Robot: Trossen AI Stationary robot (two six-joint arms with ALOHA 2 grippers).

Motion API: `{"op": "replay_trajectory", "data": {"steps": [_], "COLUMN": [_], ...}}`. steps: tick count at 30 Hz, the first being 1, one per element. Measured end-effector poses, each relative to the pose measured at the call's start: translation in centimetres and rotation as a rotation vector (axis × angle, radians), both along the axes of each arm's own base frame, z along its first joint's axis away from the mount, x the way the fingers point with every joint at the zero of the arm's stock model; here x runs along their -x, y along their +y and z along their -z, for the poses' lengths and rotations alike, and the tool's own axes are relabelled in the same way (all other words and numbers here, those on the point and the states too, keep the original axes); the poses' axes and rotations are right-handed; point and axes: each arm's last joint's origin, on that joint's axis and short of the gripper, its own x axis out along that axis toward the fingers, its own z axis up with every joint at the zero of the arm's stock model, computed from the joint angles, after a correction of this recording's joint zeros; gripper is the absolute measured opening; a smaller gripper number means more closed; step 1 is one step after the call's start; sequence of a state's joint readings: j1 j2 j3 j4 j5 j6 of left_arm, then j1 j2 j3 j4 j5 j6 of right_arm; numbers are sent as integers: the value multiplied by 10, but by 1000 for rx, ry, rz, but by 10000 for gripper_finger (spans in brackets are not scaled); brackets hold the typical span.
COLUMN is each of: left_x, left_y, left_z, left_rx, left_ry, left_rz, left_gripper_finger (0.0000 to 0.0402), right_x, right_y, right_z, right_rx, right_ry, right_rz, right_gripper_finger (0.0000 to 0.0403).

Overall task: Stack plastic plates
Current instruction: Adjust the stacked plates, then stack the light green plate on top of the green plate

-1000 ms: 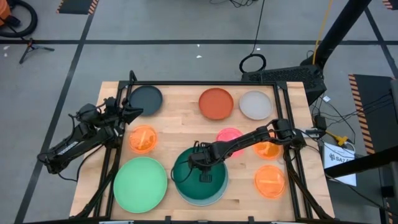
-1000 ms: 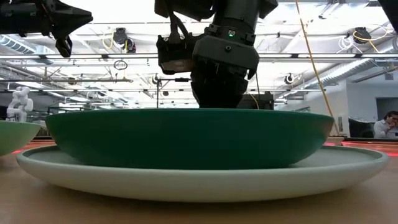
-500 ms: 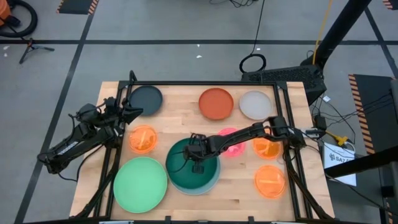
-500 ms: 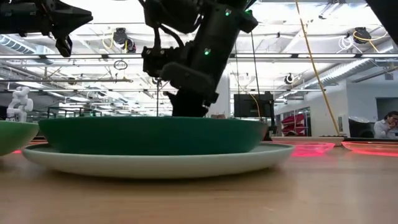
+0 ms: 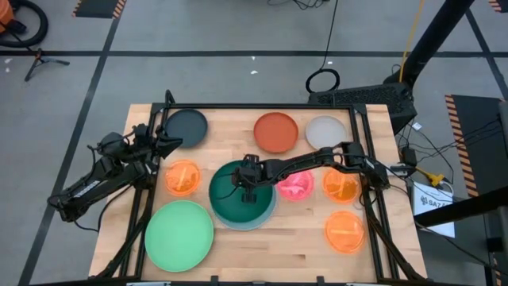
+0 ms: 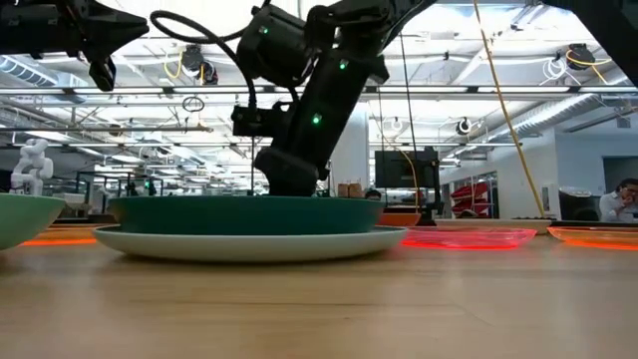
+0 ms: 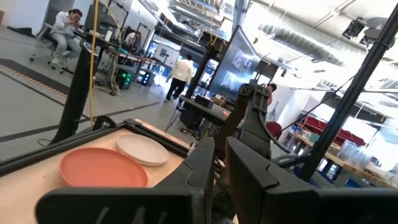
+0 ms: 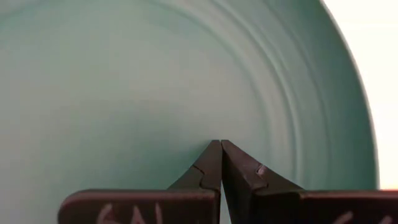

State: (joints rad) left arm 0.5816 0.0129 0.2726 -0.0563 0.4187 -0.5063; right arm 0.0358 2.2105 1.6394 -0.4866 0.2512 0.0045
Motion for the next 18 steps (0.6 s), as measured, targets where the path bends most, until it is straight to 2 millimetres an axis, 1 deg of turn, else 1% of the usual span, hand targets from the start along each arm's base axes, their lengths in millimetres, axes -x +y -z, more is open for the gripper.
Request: {"op": "replay_trajectory", "data": {"steps": [5,8,10,15,18], "left_x": [0,-1,-1,-2,-2], "left_y": [0,0,0,-2,-4], "left_z": [1,3,3,4,4], "left_rx": [7,18,18,18,29], "left_ry": [10,27,27,34,31], "left_rz": [0,0,3,40,63], "left_gripper_finger": [47,47,47,47,47], "right_x": [5,10,13,22,29], "right_y": [-2,2,7,27,39], "right_z": [-16,-33,-46,-66,-82], "right_rx": [64,90,87,86,89], "right_ry": [-1,-16,-29,-42,-93], "right_rz": [-27,-25,-35,-95,-136], "right_gripper_finger": [2,2,2,2,2]}}
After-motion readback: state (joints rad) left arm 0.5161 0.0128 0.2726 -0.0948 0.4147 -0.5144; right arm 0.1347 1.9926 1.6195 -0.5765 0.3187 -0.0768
